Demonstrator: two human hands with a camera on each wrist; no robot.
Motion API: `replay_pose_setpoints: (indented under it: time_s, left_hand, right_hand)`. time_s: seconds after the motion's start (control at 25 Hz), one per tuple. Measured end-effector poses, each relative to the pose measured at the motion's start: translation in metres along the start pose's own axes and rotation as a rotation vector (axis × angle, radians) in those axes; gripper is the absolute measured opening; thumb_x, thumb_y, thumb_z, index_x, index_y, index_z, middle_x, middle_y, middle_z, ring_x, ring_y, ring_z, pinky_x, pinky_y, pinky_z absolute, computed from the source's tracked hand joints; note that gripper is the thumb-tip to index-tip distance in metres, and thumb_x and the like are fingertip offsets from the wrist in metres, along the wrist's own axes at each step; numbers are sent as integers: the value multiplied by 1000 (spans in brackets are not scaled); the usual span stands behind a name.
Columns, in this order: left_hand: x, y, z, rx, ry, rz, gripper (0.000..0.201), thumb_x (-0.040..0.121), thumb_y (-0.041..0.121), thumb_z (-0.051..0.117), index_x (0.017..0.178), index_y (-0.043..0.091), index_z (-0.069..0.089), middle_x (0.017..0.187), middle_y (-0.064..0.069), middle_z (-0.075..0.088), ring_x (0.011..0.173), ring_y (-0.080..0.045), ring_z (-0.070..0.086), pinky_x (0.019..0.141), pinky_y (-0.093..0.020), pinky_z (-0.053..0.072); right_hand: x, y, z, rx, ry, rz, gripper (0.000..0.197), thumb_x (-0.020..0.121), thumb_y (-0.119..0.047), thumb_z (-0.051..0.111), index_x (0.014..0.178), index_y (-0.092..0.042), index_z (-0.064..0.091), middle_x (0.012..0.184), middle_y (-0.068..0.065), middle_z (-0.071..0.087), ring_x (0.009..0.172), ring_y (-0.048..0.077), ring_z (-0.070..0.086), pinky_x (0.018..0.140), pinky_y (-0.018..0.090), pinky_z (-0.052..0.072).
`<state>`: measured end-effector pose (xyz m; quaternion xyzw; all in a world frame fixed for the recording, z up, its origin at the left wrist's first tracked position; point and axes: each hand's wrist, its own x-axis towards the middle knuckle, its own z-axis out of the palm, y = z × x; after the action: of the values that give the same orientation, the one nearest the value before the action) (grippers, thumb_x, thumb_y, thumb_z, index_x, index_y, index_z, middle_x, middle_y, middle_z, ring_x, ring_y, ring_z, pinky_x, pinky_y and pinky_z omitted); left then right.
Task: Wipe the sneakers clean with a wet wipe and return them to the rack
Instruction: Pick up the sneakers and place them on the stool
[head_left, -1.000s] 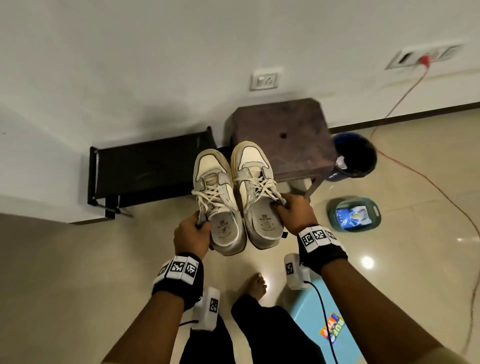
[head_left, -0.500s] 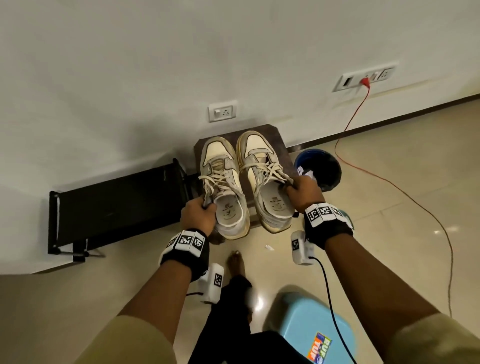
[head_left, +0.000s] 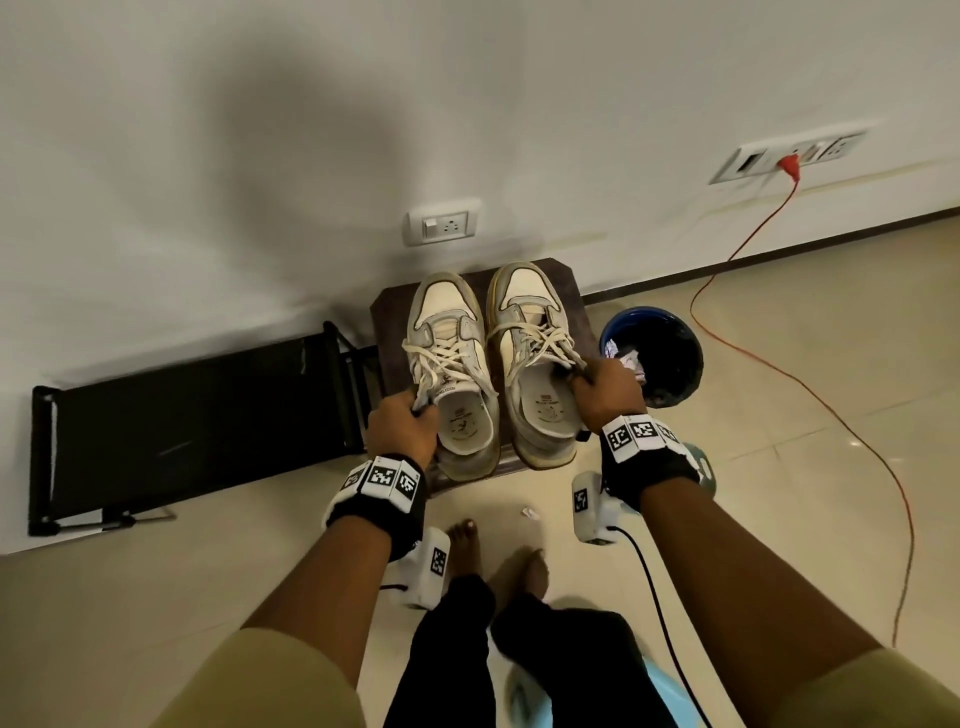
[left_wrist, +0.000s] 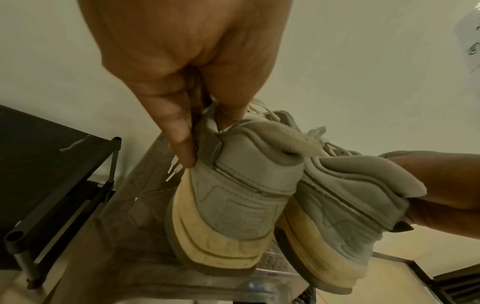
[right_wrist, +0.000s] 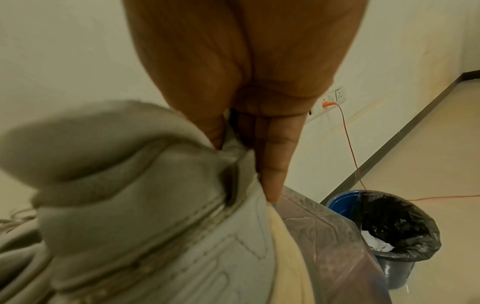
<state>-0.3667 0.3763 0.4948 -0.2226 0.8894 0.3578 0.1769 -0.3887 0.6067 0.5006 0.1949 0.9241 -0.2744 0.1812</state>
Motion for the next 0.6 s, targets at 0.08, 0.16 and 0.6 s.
replay_pose_setpoints:
  time_s: [0.08, 0.16, 0.6]
  left_hand:
    - [14, 1, 6, -4, 0, -18, 26, 86, 24, 59, 108, 16, 70, 103, -22, 68, 100, -44, 60, 77, -38, 48]
    - [25, 2, 12, -7, -3, -26, 25, 87, 22, 59, 108, 15, 70, 103, -21, 68, 99, -43, 60, 76, -37, 47]
    - [65, 10, 54, 52, -4, -58, 33, 89, 18, 55, 119, 17, 65, 107, -21, 67, 99, -42, 61, 81, -41, 51]
  right_hand:
    - [14, -1, 6, -16, -9, 3, 25, 87, -25, 53, 106, -16, 69, 100, 22, 67, 95, 41, 61, 80, 43, 51]
    - [26, -1, 13, -38, -23, -1, 26, 87, -24, 52, 107, -17, 68, 101, 22, 67, 94, 41, 61, 81, 43, 51]
    - [86, 19, 31, -46, -117, -106, 25, 91, -17, 50, 110, -11, 65, 104, 18, 68, 97, 39, 61, 83, 42, 50]
